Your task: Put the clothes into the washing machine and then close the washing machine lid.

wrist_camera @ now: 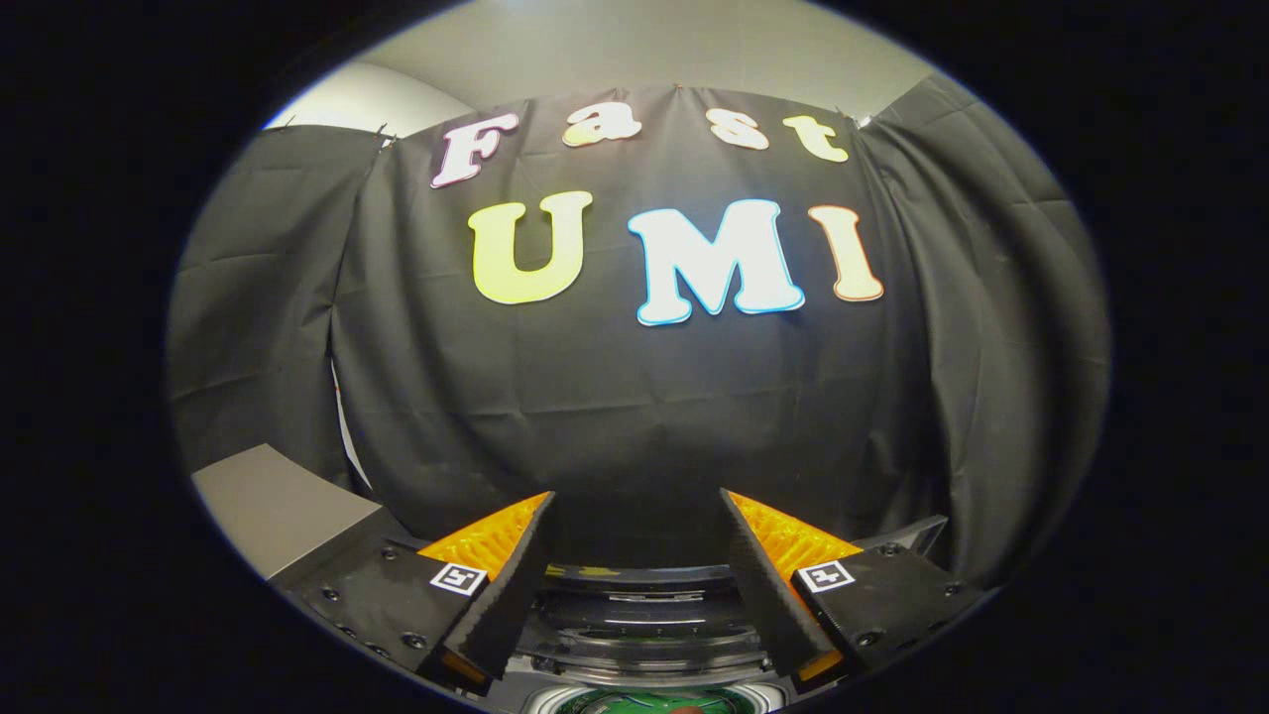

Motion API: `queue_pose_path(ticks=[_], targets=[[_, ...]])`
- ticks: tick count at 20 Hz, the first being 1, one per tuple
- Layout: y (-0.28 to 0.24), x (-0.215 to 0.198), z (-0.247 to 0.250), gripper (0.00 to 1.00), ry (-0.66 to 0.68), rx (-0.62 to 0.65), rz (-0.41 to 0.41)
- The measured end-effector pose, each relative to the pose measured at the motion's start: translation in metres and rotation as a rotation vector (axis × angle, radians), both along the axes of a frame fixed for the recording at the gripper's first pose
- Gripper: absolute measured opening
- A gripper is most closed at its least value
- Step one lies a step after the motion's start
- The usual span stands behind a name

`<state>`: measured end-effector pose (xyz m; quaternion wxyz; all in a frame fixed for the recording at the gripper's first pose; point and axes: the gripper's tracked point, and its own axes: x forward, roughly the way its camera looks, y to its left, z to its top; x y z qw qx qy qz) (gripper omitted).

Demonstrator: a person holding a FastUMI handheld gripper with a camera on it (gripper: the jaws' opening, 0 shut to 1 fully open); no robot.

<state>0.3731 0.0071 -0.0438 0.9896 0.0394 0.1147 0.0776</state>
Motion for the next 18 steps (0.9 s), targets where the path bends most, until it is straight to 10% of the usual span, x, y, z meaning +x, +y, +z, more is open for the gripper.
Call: queue_pose_path(ticks=[18], targets=[[-0.002, -0.001, -0.014, 0.96, -0.057, -0.034, -0.018]])
